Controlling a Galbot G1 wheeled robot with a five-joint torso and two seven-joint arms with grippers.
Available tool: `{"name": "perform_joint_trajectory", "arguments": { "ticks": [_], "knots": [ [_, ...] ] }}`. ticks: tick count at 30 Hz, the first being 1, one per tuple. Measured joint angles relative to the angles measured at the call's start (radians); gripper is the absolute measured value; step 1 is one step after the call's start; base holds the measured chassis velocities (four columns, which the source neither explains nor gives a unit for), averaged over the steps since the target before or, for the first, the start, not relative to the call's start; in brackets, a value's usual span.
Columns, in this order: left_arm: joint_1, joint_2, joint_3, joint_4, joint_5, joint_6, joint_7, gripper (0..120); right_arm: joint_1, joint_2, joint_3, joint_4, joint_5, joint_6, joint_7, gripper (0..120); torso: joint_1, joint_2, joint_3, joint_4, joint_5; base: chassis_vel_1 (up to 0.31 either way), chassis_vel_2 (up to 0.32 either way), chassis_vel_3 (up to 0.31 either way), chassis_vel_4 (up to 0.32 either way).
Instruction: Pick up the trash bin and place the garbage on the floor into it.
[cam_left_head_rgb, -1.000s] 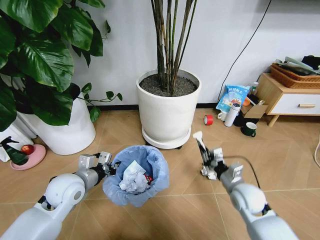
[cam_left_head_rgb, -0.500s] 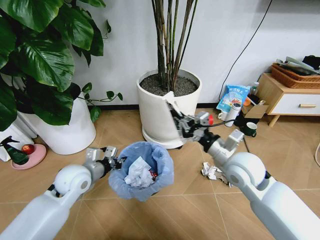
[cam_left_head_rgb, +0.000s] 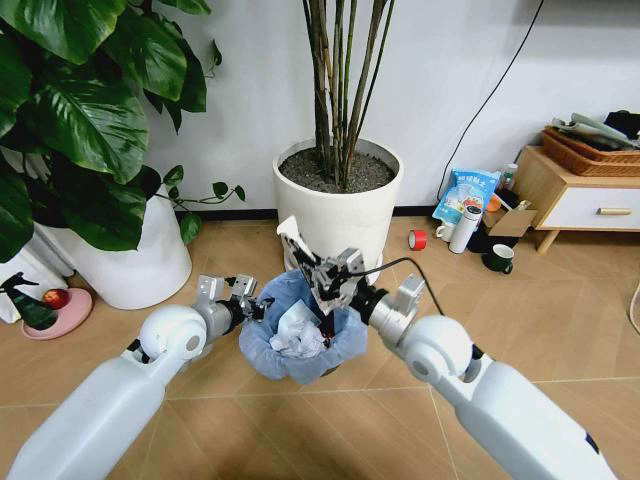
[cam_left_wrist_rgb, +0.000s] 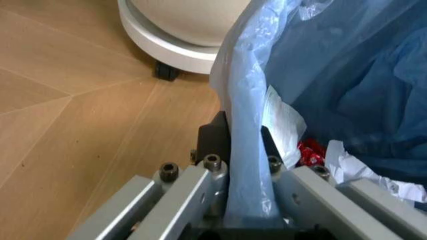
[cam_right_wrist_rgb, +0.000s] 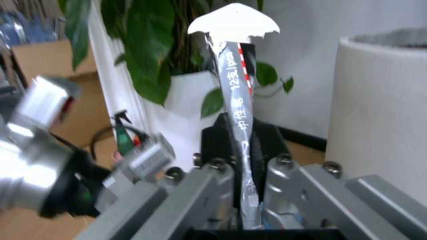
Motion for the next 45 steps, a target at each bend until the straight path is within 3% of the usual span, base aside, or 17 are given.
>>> {"name": "perform_joint_trajectory", "arguments": {
  "ticks": [2,5,7,15,16,21,25,30,33,39,45],
  "knots": [
    [0.000,0.000,0.000,0.001,0.000,0.000,0.000,0,-0.001,0.005,-0.007,-0.013,-0.012,0.003,0.004,7,0.000,0.000,0.000,-0.0001,0.0000,0.000,0.000,0.000,0.000],
    [0.001,0.004,-0.003,0.002,-0.001,0.000,0.004,0,-0.001,0.024,-0.031,-0.045,-0.039,0.010,0.015,25,0.000,0.000,0.000,0.0000,0.0000,0.000,0.000,0.000,0.000],
    [0.002,0.004,-0.005,0.002,-0.001,0.000,0.005,0,0.001,0.030,-0.038,-0.056,-0.049,0.014,0.018,27,0.000,0.000,0.000,0.0001,0.0000,0.000,0.000,0.000,0.000],
    [0.022,0.015,-0.028,-0.002,0.002,0.000,0.020,0,0.018,0.056,-0.043,-0.098,-0.089,0.024,0.029,62,0.000,0.000,0.000,0.0000,0.0000,0.000,0.000,0.000,0.000],
    [0.022,0.015,-0.028,-0.002,0.002,0.000,0.020,0,0.018,0.056,-0.043,-0.098,-0.089,0.024,0.029,62,0.000,0.000,0.000,0.0000,0.0000,0.000,0.000,0.000,0.000],
    [0.055,0.020,-0.061,-0.003,0.021,0.000,0.034,0,0.003,0.048,0.014,-0.079,-0.079,0.008,0.081,78,0.000,0.000,0.000,0.0002,0.0002,0.000,0.000,0.000,0.000],
    [0.114,0.030,-0.126,-0.008,0.042,0.000,0.046,0,-0.071,-0.012,0.145,-0.060,-0.058,-0.033,0.114,97,0.000,0.000,0.000,-0.0001,0.0001,0.000,0.000,0.000,0.000],
    [0.146,0.036,-0.156,-0.015,0.059,0.000,0.052,0,-0.123,-0.034,0.244,-0.104,-0.040,-0.055,0.116,100,0.000,0.000,0.000,-0.0001,0.0004,0.000,0.000,0.000,0.000],
    [0.166,0.036,-0.170,-0.028,0.066,0.000,0.052,0,-0.152,-0.030,0.328,-0.221,-0.067,-0.076,0.128,100,0.000,0.000,0.000,0.0000,0.0001,0.000,0.000,0.000,0.000],
    [0.178,0.045,-0.174,-0.041,0.068,0.000,0.052,0,-0.178,-0.029,0.383,-0.349,-0.108,-0.118,0.133,100,0.000,0.000,0.000,-0.0001,0.0002,0.000,0.000,0.000,0.000],
    [0.179,0.047,-0.175,-0.041,0.070,0.000,0.052,0,-0.185,-0.030,0.393,-0.388,-0.104,-0.135,0.126,100,0.000,0.000,0.000,-0.0002,0.0001,0.000,0.000,0.000,0.000]
  ]
}}
